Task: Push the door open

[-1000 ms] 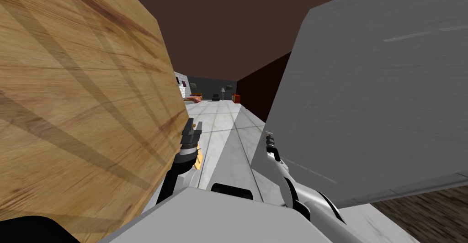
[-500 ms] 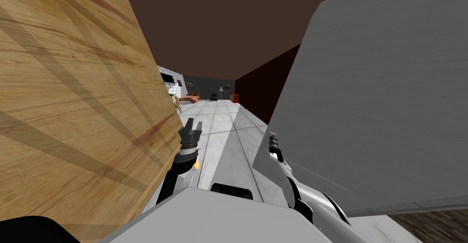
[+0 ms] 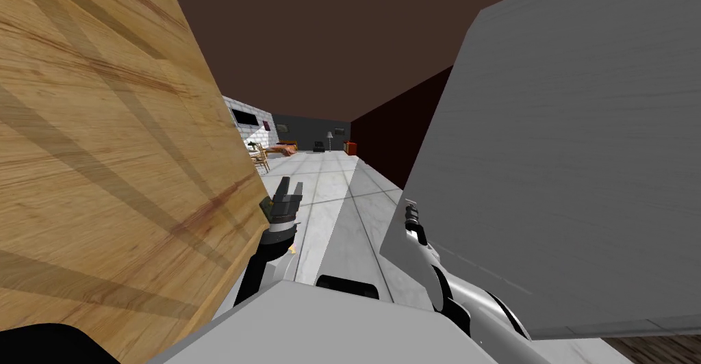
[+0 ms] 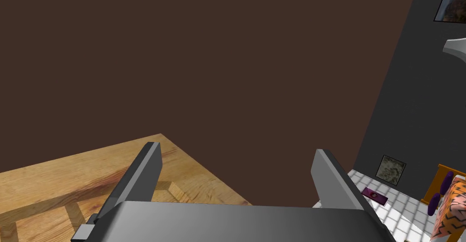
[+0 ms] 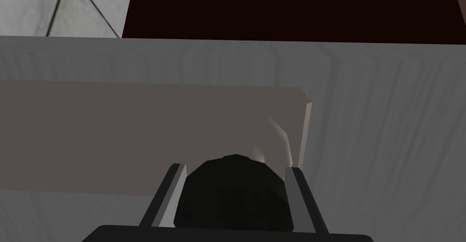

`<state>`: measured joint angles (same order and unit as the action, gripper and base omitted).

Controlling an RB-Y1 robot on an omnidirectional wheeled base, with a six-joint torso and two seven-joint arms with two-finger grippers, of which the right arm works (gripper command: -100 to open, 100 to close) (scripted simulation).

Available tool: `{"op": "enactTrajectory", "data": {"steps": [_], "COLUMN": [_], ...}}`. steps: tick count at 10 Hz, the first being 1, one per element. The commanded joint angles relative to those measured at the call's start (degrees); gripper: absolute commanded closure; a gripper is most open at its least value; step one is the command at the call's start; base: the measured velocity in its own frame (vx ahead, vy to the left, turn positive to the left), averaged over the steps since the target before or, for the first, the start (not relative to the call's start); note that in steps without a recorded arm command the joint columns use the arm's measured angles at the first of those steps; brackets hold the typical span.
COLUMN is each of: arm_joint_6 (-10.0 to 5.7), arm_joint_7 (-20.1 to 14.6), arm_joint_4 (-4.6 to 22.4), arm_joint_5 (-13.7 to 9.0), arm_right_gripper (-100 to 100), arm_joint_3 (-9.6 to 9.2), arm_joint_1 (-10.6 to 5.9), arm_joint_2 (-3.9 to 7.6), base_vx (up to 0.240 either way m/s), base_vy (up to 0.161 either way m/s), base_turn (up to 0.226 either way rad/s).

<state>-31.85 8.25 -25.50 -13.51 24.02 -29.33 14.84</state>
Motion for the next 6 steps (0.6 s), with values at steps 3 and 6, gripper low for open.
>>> {"op": "enactTrajectory", "data": {"steps": [3,6], "arm_joint_6": [0.01,-0.14], "arm_joint_7": [0.77,1.37], "arm_joint_4": [-0.87,-0.66], "arm_joint_5": [-0.83,-1.41], "arm_right_gripper": [100,100], "arm_joint_3": [1.73,2.95], "arm_joint_1": [0.47,0.70], "arm_joint_2": [0.99,1.58], "base_vx": [0.163,0.180], "base_vy": [0.020,0.013], "base_turn": [-0.032,-0.039]}}
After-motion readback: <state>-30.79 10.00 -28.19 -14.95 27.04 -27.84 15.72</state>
